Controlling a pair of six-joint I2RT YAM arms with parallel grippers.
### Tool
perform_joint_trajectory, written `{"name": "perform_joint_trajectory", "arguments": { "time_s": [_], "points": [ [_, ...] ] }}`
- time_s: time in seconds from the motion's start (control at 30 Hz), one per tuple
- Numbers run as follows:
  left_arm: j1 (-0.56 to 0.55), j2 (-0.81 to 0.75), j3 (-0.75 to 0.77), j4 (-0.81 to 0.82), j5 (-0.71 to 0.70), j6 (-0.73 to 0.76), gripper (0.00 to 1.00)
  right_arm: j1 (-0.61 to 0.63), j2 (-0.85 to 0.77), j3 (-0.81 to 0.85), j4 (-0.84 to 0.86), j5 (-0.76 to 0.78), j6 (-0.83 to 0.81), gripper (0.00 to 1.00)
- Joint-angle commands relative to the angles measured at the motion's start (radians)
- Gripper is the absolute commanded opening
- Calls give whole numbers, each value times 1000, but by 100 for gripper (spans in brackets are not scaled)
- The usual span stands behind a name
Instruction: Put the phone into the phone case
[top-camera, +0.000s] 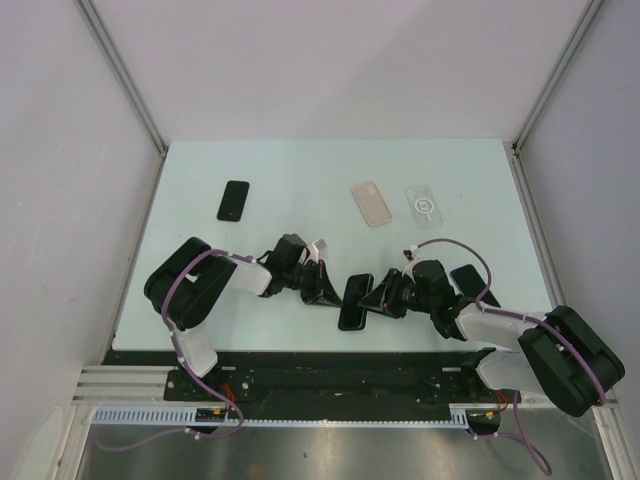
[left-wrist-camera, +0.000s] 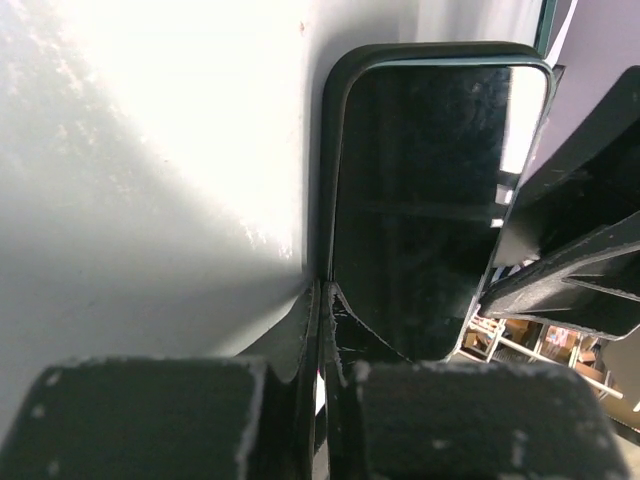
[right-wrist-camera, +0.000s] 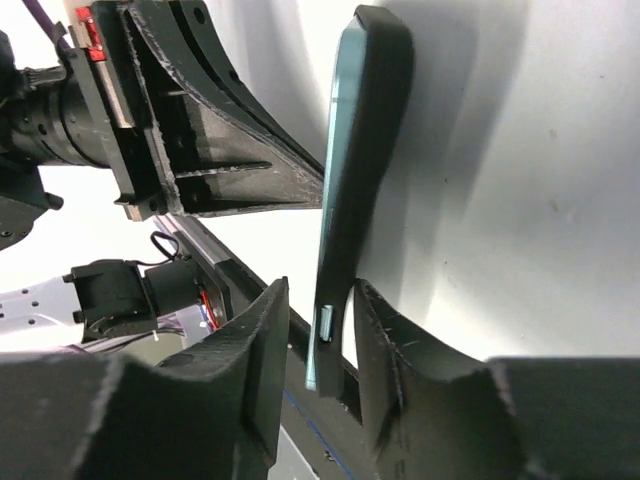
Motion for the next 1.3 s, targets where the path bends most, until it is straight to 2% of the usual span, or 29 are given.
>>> {"name": "perform_joint_trajectory", "arguments": {
  "time_s": [0.0, 0.23, 0.33, 0.37, 0.43, 0.47, 0.5, 0.6, 0.7, 0.8, 0.93, 1.07, 1.13, 1.23, 1.27],
  "points": [
    [-24, 29, -28, -43, -37, 5, 4, 20, -15, 16, -40, 37, 1, 39],
    [-24, 30, -31, -34, -39, -3, 4, 47, -26, 10, -86, 97, 32, 38],
    [-23, 24, -35, -26, -37, -5, 6, 52, -16, 10, -74, 98, 22, 21],
    [-24, 14, -37, -23, -31, -5, 7, 54, -13, 10, -66, 95, 19, 9],
    [-20, -3, -40, -23, -28, 5, 15, 43, -12, 12, -36, 71, 6, 0],
    [-17, -32, -43, -26, -28, 8, 20, 40, -16, 12, -25, 60, 0, 0],
    [-12, -51, -48, -27, -26, 15, 31, 32, -21, 12, -13, 35, -5, 0],
    [16, -149, -72, -24, -14, 29, 50, 18, -74, 12, 24, -1, -28, 0],
    [34, -258, -95, -12, 18, 43, 62, 9, -154, 13, 33, -32, -65, 0],
    [36, -339, -101, -11, 55, 48, 67, -3, -235, 13, 36, -58, -74, 0],
    [34, -411, -121, 35, 99, 28, 69, -6, -321, 13, 55, -86, -62, 0],
    [33, -467, -147, 239, 176, -49, 69, -8, -334, 13, 108, -155, -34, 0],
    [26, -477, -150, 270, 188, -78, 67, -6, -329, 13, 136, -170, -17, 0],
    [17, -470, -153, 313, 210, -98, 55, -3, -331, 13, 150, -178, -8, 2],
    [16, -467, -157, 339, 217, -107, 42, -2, -332, 13, 150, -179, -5, 2]
  ]
}}
